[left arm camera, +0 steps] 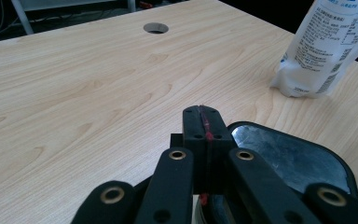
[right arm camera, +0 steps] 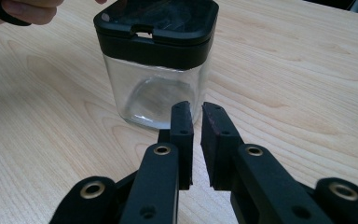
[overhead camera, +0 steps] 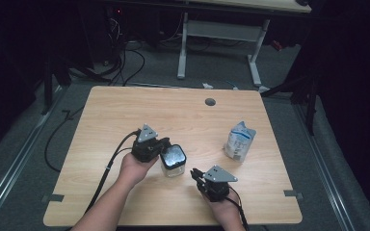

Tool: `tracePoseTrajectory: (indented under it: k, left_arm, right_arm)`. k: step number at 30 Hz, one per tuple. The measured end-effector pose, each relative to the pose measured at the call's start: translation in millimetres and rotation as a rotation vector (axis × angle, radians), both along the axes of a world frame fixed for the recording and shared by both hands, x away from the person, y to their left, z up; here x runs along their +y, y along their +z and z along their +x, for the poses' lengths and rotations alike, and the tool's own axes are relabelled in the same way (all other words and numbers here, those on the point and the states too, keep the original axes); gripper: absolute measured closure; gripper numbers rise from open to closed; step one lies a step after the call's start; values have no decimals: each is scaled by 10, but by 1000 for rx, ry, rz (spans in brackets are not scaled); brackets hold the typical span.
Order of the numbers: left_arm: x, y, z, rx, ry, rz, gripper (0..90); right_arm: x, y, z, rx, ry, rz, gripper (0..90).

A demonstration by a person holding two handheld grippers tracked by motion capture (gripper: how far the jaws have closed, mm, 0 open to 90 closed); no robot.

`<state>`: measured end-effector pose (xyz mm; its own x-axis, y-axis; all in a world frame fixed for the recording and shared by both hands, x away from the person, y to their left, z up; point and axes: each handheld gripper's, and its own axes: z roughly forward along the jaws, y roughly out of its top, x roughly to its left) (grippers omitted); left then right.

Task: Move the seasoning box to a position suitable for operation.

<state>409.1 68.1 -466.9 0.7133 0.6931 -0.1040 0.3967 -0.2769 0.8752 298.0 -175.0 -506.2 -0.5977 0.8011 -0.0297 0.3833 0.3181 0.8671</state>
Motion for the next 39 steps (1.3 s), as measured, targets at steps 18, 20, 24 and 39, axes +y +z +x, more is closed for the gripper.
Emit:
tracePoseTrajectory:
  k: [18,20,24,39]
  left_arm:
    - [-2,-9,-2,5,12,-10,900]
    - [-3,-11,-1,5,12,-10,900]
    - [-5,-18,6,10,17,-10,900]
    - [-19,-23,9,16,7,-22,900]
  right_arm:
    - [87,51,27,-23,12,11,830]
    - [93,61,31,-28,12,15,837]
    - [98,101,39,-38,16,30,869]
    - [298,271,256,-58,25,59,897]
